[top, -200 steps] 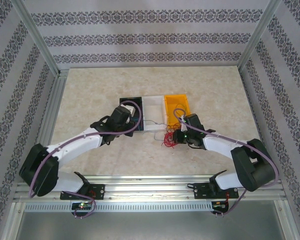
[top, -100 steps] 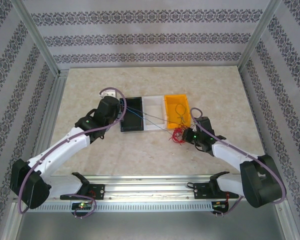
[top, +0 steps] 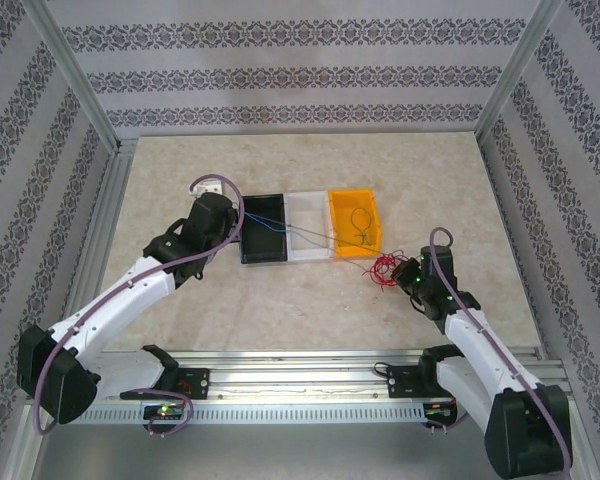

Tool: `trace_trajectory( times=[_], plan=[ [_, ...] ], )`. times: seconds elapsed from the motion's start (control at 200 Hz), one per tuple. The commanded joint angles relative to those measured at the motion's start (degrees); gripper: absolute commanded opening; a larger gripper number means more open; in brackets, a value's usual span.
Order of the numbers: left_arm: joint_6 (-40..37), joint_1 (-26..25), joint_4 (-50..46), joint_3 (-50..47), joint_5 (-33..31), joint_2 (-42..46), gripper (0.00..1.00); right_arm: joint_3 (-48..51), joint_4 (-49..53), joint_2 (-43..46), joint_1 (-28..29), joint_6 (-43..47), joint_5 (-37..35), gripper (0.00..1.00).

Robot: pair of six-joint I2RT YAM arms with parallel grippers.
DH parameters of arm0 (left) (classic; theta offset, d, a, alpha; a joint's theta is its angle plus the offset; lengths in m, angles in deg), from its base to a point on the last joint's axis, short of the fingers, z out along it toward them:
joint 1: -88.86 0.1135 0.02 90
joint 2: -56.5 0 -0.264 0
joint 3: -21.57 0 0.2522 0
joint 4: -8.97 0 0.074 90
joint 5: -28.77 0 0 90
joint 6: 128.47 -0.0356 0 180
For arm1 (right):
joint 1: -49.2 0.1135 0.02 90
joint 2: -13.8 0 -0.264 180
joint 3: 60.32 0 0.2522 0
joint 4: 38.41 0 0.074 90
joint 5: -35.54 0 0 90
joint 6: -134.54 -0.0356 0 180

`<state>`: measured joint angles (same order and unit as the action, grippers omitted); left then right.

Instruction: Untangle the cables

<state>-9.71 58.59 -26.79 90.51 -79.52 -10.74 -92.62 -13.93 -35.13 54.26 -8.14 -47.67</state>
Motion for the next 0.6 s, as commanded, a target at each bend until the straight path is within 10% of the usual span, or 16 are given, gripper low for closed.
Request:
trace_trajectory(
  times=[0.0, 0.35, 0.595],
  plan=[
    [3.14, 2.81, -4.24, 0.87, -11.11, -0.09, 0.00, 1.25, 7.98, 0.21, -5.04, -3.09, -4.91, 0.00],
    [9.54, 6.71, -11.76, 1.85, -16.60, -0.25, 0.00, -7.75, 17.68, -6.28, -15.70, 5.84, -4.84, 0.00],
    [3.44, 6.45, -0.24, 1.15, -1.49, 0.80, 0.00, -11.12, 16.81, -12.86, -15.96, 11.36, -0.76, 0.00]
  ],
)
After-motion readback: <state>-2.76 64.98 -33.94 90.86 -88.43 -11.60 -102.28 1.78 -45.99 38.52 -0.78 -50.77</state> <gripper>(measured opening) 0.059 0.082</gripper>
